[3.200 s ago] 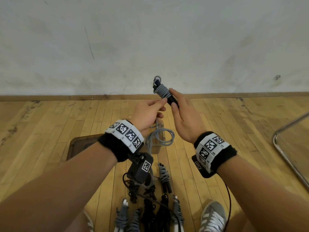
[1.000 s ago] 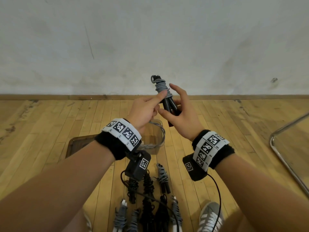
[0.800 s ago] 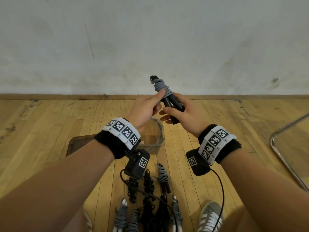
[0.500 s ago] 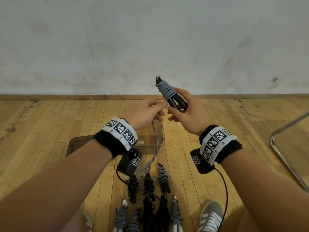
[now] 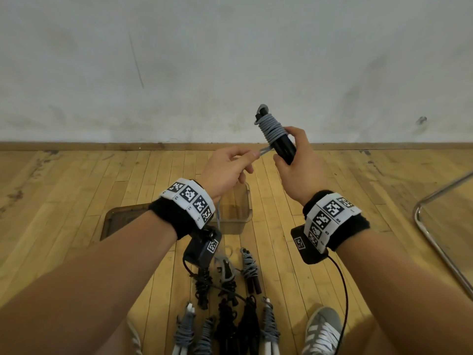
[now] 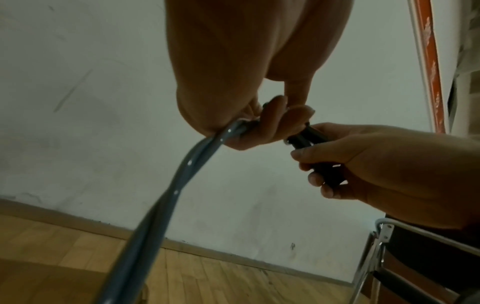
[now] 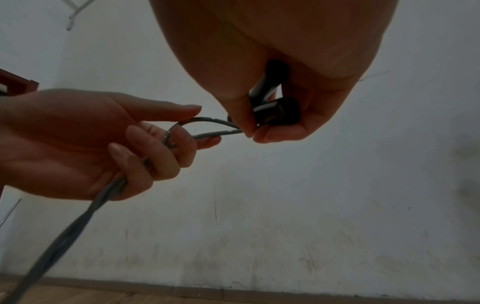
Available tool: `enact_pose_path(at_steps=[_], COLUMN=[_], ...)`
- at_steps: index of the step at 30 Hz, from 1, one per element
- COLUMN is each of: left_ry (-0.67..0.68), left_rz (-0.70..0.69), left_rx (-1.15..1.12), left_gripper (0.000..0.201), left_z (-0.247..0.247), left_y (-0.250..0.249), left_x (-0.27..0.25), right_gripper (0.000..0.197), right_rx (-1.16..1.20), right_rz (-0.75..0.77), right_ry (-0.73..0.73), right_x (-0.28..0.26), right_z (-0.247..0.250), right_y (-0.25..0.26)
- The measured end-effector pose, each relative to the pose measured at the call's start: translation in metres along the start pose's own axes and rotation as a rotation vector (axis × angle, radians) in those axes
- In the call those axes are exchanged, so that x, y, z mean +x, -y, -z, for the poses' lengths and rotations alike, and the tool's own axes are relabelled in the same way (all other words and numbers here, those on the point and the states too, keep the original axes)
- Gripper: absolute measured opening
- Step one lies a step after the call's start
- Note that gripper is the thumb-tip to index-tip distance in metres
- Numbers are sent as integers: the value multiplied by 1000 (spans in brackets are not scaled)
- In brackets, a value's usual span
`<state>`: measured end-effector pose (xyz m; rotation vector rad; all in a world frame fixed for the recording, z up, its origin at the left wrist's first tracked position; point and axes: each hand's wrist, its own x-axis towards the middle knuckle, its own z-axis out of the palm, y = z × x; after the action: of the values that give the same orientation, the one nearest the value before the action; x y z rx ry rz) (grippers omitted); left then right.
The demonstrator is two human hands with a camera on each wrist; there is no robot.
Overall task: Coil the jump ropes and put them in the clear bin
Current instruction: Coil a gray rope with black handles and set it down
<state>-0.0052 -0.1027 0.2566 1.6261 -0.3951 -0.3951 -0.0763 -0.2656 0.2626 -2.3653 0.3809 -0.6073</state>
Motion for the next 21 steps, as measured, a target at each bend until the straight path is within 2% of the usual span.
enact_pose_path(at_steps=[4,9,16,21], left_ry=[43,2,-44,-88], left_rz=[26,66,90,106], left_rx=[-78,-127,-135,-159], left_gripper=[26,25,22,32], left_z=[-4,-3,-3,-3], left_y=[-6,-10,-9,-13], left_x=[-6,-10,-14,-15], right_gripper=[50,44,52,65], right_rx=[-58,97,127,203], right_rz=[39,99,194,158], right_ry=[10,122,162,143], right_x=[1,-1,0,-4], right_z=[-3,-13,-17,-11], right_y=[0,-1,-9,-2])
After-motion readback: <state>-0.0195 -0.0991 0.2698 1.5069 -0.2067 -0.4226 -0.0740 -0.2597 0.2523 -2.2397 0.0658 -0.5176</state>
